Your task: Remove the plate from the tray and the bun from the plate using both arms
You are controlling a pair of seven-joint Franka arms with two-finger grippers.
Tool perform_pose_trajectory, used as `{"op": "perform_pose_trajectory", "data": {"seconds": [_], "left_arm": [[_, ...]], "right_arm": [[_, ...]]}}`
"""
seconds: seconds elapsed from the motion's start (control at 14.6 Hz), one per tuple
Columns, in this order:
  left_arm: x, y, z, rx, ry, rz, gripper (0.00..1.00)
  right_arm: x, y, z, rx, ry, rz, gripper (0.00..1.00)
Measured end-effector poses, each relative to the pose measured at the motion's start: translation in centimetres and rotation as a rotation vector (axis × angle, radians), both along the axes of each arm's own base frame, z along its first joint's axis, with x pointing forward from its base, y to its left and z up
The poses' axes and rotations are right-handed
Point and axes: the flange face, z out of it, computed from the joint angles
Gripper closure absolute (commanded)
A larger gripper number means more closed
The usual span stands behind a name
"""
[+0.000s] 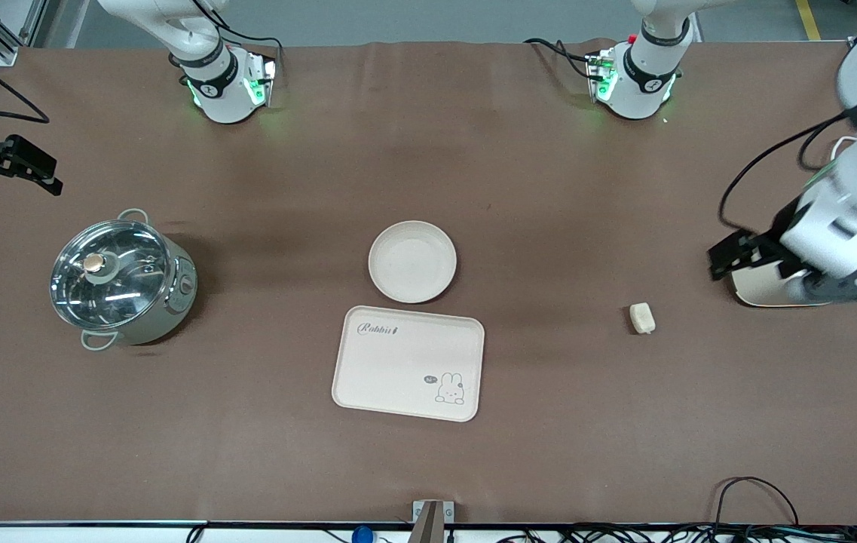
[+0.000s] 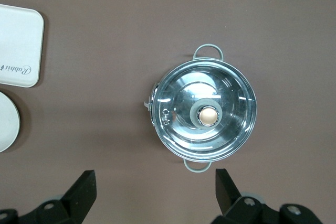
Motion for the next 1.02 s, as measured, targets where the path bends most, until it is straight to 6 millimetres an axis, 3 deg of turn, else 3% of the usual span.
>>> {"op": "perform_pose_trajectory", "data": {"seconds": [0.14,0.27,0.61,1.02], "left_arm": [[-2.0,3.0,2.8,0.033,0.006,-0.055,0.00],[-3.3,4.8,3.9,0.050,0.011,-0.079,0.00],[-5.3,4.1,2.7,0.017,0.014,-0.098,0.00],[-5.4,4.5,2.5,0.016,0.009,-0.091,0.00]], "right_arm": [[0.0,0.0,0.0,0.000,0.000,0.000,0.00],[0.0,0.0,0.0,0.000,0.000,0.000,0.00],[0.0,0.0,0.0,0.000,0.000,0.000,0.00],[0.0,0.1,0.0,0.000,0.002,0.002,0.00]]}}
